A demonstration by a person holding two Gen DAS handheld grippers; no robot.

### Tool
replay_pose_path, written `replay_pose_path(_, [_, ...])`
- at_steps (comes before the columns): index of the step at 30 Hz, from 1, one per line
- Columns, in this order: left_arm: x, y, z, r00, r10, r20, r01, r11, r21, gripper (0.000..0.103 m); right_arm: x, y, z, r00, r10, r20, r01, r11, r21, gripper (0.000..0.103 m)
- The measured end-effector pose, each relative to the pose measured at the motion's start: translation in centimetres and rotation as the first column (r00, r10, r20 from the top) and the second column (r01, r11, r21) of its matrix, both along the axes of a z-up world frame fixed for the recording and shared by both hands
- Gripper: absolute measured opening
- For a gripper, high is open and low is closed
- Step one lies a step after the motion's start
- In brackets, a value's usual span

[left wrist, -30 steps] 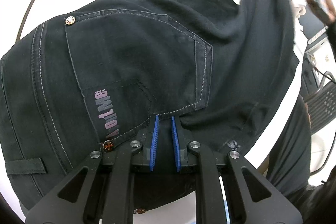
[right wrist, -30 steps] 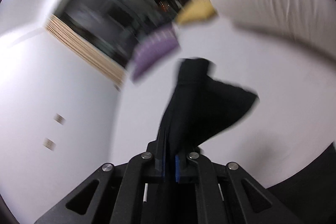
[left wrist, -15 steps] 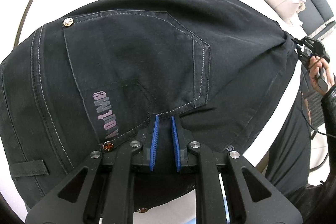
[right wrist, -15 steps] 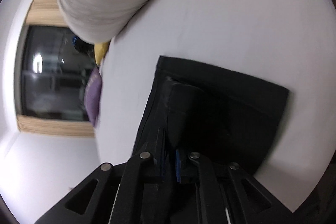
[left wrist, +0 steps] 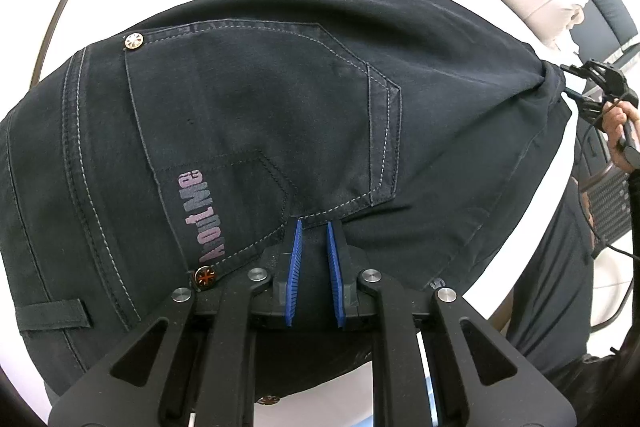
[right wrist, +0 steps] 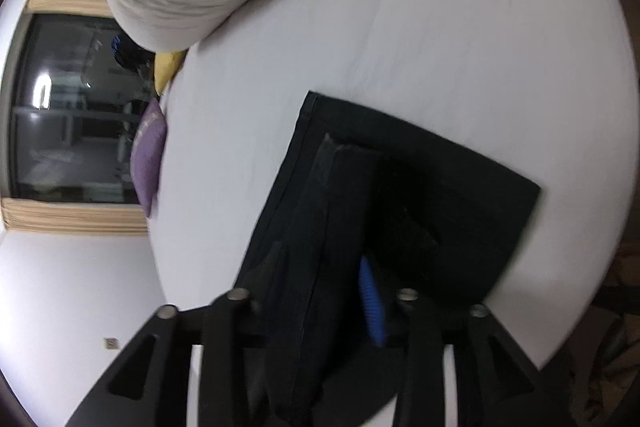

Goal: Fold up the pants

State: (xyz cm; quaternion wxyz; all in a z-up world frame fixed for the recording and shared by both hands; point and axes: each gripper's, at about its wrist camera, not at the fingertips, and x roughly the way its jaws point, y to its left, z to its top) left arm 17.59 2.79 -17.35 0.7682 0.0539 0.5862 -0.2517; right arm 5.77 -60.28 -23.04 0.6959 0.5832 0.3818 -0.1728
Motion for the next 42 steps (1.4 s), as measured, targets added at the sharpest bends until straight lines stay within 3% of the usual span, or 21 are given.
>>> replay_pose_path(4, [-0.1,0.3,0.1,1.0,0.0,0.007,0.0,1.0,-0.001,0.013,-0.7,1.0,0.4,1.0,0.023,-0.014,-0.023,1.0,0.001,0.042])
replay_pose_path(9, [-0.2,0.3,0.1,1.0,0.006,0.008,-0.006,1.0,-0.007,0.013,0.8,2.2,-0.2,0.996,0.083,-0.021,-0.084,0.996,-0.024,0.008])
replay_pose_path(20, [-0.4,1.4,0.0,1.0,0.021,0.008,-0.021,0.999,-0.04,0.013,3.5,3.4,4.4,0.986,0.152,0.068,-0.14,0.978,-0.155,0.003])
replay_pose_path(23, [-0.4,2.0,0.0,1.0,0.028,0.002,-0.027,0.998,-0.052,0.013,7.9,4.9,8.4,0.964,0.236,0.122,-0.209,0.957,-0.204,0.003])
replay_pose_path(26, [-0.2,2.4,-0.1,0.999,0.033,-0.007,-0.034,0.998,-0.059,0.013,11.7,6.8,15.4,0.911,0.338,0.236,-0.258,0.914,-0.314,0.003])
replay_pose_path(28, [-0.1,2.7,-0.1,0.999,0.037,-0.011,-0.037,0.997,-0.063,0.013,12.8,7.6,20.2,0.861,0.39,0.327,-0.253,0.886,-0.389,0.003])
replay_pose_path(30, [0.0,2.9,-0.1,0.999,0.038,-0.009,-0.038,0.997,-0.061,0.013,12.3,7.7,21.8,0.848,0.396,0.351,-0.231,0.873,-0.429,0.003])
replay_pose_path(32, [0.0,3.0,-0.1,0.999,0.039,-0.007,-0.04,0.997,-0.061,0.013,10.9,6.6,20.5,0.863,0.359,0.356,-0.201,0.89,-0.41,0.003])
replay_pose_path(35, [-0.1,3.1,0.0,0.999,0.033,-0.007,-0.034,0.998,-0.059,0.013,7.3,3.4,13.0,0.935,0.196,0.294,-0.112,0.954,-0.28,0.003])
replay_pose_path(38, [0.2,2.6,-0.1,1.0,0.027,-0.01,-0.027,0.999,-0.046,0.013,2.8,0.9,5.4,0.983,0.033,0.178,0.001,0.982,-0.189,0.003])
replay_pose_path(42, [0.4,1.5,0.2,1.0,0.023,-0.008,-0.023,1.0,-0.021,0.013,-2.4,-0.9,-1.5,0.988,-0.134,0.081,0.142,0.984,-0.107,0.002])
